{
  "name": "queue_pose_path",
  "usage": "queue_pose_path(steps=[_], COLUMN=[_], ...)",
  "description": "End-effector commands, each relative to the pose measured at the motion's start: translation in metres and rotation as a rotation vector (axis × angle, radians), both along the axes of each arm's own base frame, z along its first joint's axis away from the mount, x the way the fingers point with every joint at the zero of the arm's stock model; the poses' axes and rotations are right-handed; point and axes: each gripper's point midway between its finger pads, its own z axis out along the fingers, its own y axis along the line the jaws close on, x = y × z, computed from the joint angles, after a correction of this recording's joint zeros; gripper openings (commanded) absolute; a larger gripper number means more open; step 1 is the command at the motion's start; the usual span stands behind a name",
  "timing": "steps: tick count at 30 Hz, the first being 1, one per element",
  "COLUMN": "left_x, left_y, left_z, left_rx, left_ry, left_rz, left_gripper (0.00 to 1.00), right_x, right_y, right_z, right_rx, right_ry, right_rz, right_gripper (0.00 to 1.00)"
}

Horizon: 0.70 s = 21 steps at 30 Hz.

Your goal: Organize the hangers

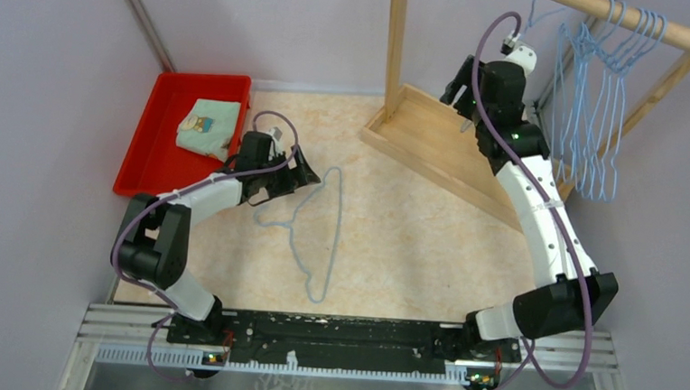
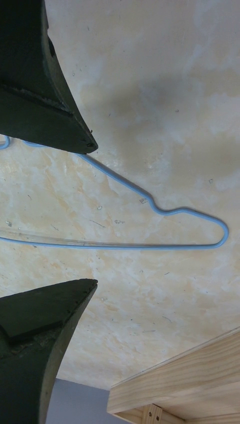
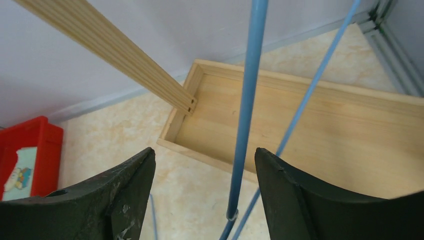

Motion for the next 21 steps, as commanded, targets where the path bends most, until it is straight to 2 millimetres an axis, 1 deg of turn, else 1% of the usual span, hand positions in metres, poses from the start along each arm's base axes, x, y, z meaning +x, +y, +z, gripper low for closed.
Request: queue_pose_path(steps=[1,5,7,10,12,21], left_x=[0.012,0.015,0.017,0.021,0.023,0.027], left_y=[-0.005,-0.007,-0.008,-0.010,-0.011,-0.014], left_z=[0.007,0.005,0.006,0.007,0.006,0.004], left_rx=[-0.024,-0.026,-0.028,-0.030,-0.031,-0.037], left_ry=[-0.027,-0.020,-0.020,-0.022,-0.019,-0.011], left_rz=[-0.010,-0.014,-0.016,-0.021,-0.023,-0.028], left_gripper=[1.00,1.00,1.00,1.00,1.00,1.00], right_x=[-0.038,-0.052,-0.058,-0.064,-0.067,-0.089], right_y=[-0.027,-0.039,-0.047,-0.058,-0.063,-0.089], right_z=[0.050,0.062,0.063,0.060,0.059,0.069], right_rx=[-0.171,-0.237,-0.261,-0.304,-0.332,-0.452], right_ry=[-0.113,-0.122,-0.117,-0.095,-0.081,-0.056], right_rz=[-0.066,-0.108,-0.137,-0.183,-0.197,-0.287], right_gripper=[0.73,0.73,0.74,0.74,0.74,0.75])
